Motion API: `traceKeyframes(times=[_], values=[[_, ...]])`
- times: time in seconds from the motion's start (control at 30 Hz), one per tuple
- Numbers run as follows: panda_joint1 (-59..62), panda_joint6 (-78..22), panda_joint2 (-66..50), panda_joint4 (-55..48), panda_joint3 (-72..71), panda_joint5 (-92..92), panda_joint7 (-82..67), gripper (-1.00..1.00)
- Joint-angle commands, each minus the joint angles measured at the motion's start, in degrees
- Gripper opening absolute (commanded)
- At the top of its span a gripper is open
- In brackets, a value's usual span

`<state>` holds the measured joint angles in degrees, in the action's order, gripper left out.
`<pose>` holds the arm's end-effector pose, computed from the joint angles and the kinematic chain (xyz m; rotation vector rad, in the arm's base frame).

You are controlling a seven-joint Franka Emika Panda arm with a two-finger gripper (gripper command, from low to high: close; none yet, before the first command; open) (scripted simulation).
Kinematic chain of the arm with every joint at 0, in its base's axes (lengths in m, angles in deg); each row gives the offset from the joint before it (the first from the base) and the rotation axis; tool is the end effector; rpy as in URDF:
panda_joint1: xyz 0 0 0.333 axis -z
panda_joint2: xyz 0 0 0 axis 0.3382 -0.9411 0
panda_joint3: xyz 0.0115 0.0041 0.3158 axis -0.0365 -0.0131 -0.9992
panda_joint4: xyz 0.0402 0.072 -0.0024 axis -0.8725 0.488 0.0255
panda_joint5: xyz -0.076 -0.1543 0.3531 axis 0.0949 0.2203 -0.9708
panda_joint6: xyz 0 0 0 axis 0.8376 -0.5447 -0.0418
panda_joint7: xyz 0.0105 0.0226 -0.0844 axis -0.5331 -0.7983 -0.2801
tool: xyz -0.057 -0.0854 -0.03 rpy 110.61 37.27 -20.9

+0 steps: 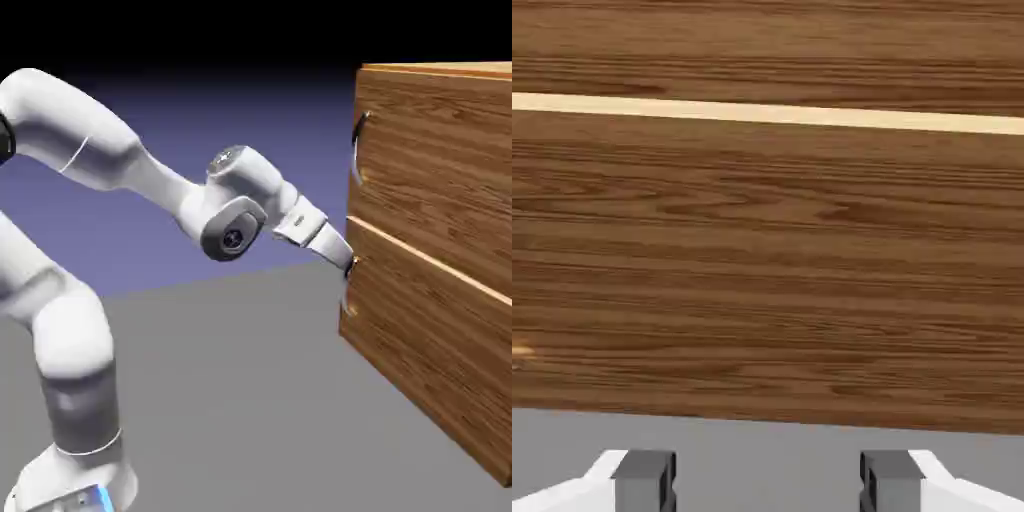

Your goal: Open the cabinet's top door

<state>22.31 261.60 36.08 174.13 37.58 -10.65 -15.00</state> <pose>0.3932 -0.0016 0.4868 -2.4210 0.9671 -1.1171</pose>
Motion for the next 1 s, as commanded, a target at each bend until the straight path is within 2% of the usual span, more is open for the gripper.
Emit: traceKeyframes(times=[0.0,0.97], values=[[1.2,0.1,0.4,-0.9,-1.3,-2.5,-1.5,0.00],[35.9,2.2,13.3,-26.1,-38.5,-74.8,-45.3,0.00]])
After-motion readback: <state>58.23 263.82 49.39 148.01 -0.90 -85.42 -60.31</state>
